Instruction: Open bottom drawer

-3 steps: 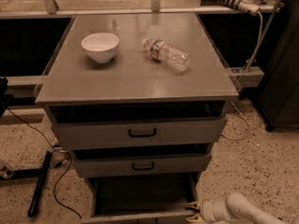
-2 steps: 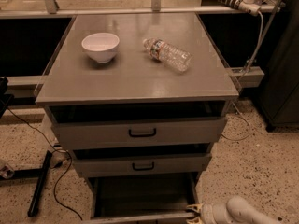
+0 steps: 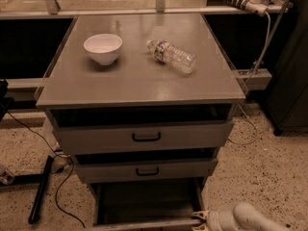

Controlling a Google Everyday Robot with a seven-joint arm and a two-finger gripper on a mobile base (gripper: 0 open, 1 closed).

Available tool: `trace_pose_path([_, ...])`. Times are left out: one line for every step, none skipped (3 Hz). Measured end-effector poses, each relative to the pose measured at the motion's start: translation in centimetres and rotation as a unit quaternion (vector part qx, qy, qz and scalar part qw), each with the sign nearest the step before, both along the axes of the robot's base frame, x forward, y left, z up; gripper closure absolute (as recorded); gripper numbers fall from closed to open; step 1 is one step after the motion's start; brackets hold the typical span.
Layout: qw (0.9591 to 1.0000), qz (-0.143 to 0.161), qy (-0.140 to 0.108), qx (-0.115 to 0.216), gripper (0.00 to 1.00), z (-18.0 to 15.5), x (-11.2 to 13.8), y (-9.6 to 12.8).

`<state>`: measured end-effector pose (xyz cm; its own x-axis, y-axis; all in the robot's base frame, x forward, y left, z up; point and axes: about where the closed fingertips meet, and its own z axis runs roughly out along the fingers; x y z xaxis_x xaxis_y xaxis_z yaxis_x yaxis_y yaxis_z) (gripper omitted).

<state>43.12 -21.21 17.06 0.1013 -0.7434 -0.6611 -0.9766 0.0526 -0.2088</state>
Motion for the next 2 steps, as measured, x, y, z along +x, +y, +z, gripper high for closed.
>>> trace_pose_path([1.0000,0.000,0.000,0.000,0.59,0.00,0.00,0.00])
trace_pose_path([1.0000,0.000,0.000,0.000,0.35,0.00,0.00,0.01])
